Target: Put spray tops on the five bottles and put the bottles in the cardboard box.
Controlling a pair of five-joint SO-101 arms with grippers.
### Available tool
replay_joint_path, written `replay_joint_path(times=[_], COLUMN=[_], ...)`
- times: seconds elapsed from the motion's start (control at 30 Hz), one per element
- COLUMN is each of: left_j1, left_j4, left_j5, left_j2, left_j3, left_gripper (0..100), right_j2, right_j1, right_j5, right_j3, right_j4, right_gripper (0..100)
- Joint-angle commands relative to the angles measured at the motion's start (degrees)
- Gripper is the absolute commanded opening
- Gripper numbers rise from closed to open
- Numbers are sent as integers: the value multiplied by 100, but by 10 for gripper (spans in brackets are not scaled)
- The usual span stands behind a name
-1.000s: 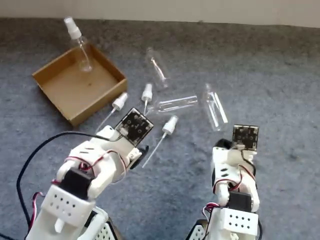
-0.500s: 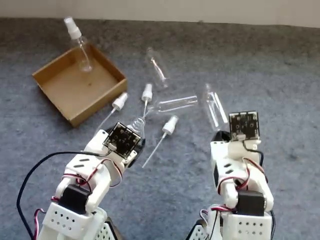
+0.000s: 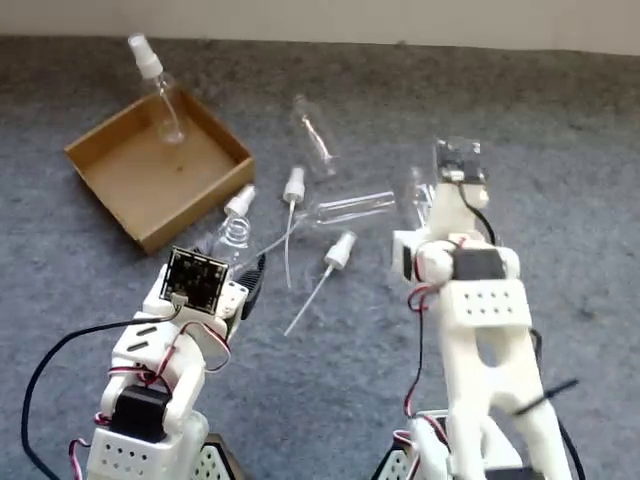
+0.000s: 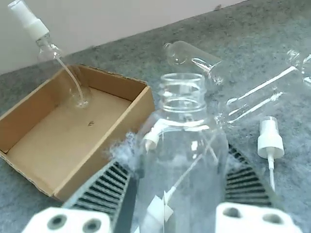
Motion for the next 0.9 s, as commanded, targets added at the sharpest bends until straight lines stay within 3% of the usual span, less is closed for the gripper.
replay_joint_path(times=[0.0, 0.1, 0.27, 0.63, 0.87], left_j1=[-101, -224, -813, -1297, -1341], left_j4=[-149, -149, -158, -158, -158], left_j5=[88, 88, 105, 105, 105], left_j2=[-145, -145, -145, -154, -154], left_j3=[-13, -31, -13, -22, -4], left_gripper=[95, 95, 95, 98, 98], right_j2=[1147, 2000, 3310, 5666, 6659], right_j1=[-514, -681, -963, -1710, -1745], right_j5=[-659, -1029, -1512, -3059, -3270], right_j3=[-1042, -1807, -3363, -5947, -6932], right_j4=[303, 778, 1516, 2563, 2615], right_gripper=[144, 217, 217, 217, 217])
